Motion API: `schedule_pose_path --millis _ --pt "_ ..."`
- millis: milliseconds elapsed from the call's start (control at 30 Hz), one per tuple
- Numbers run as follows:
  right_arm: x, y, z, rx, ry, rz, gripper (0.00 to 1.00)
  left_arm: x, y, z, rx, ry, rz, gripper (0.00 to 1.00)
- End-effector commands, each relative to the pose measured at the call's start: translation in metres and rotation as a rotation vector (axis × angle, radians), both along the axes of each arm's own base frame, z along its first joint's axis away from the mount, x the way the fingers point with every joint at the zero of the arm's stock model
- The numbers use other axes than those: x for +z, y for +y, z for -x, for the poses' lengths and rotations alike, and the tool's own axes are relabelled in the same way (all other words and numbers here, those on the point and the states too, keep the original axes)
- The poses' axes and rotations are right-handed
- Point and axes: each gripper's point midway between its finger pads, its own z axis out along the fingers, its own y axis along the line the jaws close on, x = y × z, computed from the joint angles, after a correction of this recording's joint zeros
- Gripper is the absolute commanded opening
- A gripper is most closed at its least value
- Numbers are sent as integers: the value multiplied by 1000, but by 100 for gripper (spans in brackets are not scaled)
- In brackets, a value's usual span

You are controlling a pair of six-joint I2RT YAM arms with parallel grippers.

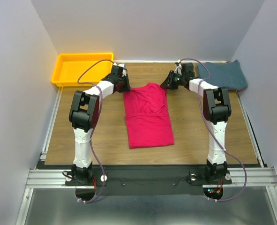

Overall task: Fold and stack the t-shirts
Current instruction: Fold the tshirt

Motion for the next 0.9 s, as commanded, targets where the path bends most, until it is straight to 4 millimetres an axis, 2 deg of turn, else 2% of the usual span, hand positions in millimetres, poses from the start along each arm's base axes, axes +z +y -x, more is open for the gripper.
schedule_pose_path --millis 0,133,233,367,533,633,667,733,767,800,833,867 --pt "-6 -9 -19 -18 -33 3 29 13 3 -21 2 -58 -8 35" --pt "-33 -13 -17 -30 16 13 29 0 1 -24 -6 -40 -7 36" --pt "-46 -18 -16 -36 39 15 29 -10 -2 -24 -15 -29 3 36" --pt "-48 -23 -17 -44 42 15 29 -19 -4 -26 -25 -23 7 37" --pt "-38 -28 -20 -42 16 20 29 -12 -7 -27 -42 -49 21 40" --pt "-15 -29 -23 -34 -37 25 30 13 -9 -28 -49 -110 38 44" --pt "0 -28 -24 -35 -64 24 30 30 -8 -30 -48 -145 45 47" --pt "12 -29 -24 -38 -84 26 31 48 -10 -30 -48 -183 60 52" --pt "20 -29 -23 -37 -97 25 31 68 -10 -29 -48 -218 70 54" --pt "36 -29 -22 -38 -123 22 33 78 -10 -27 -44 -234 67 59" --pt "45 -30 -19 -38 -135 22 36 88 -9 -24 -39 -248 60 61" --pt "45 -31 -13 -40 -129 28 38 113 -6 -20 -17 -293 35 65"
